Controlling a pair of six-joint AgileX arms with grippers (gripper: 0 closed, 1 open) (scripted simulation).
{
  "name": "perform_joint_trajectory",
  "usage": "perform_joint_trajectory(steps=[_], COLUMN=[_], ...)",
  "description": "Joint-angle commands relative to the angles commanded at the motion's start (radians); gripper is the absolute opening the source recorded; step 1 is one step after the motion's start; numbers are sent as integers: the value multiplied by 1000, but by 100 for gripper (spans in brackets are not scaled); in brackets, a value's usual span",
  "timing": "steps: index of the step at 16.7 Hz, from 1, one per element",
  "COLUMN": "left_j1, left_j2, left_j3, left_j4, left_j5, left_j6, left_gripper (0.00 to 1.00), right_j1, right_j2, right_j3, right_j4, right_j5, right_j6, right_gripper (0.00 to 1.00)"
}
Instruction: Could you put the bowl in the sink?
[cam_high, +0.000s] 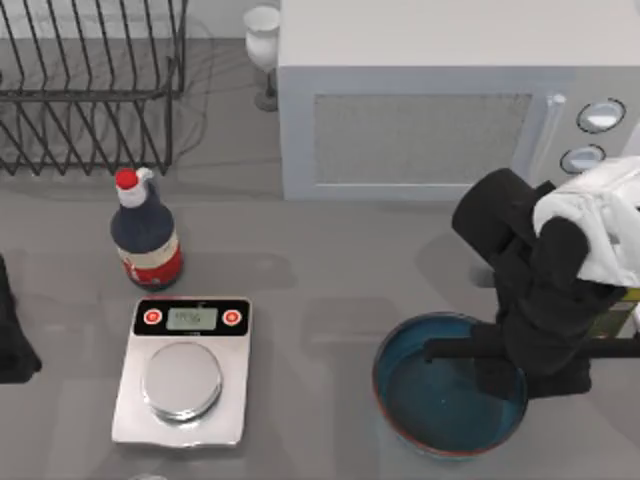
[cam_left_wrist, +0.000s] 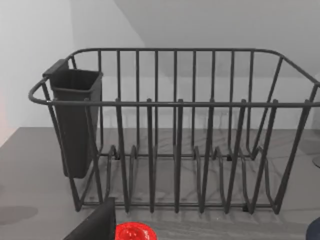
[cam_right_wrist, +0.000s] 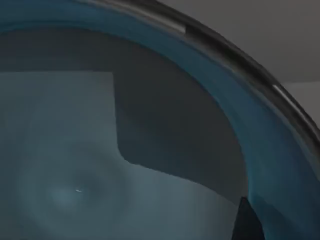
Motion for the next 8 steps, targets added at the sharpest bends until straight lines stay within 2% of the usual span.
perform_joint_trajectory(steps=[8], left_j1=[0], left_j2=[0], left_j3=[0], left_j4=[0], left_j5=[0], left_j6=[0], left_gripper=[100], right_j1=[0], right_j2=[0], right_j3=[0], right_j4=[0], right_j5=[0], right_j6=[0], right_gripper=[0])
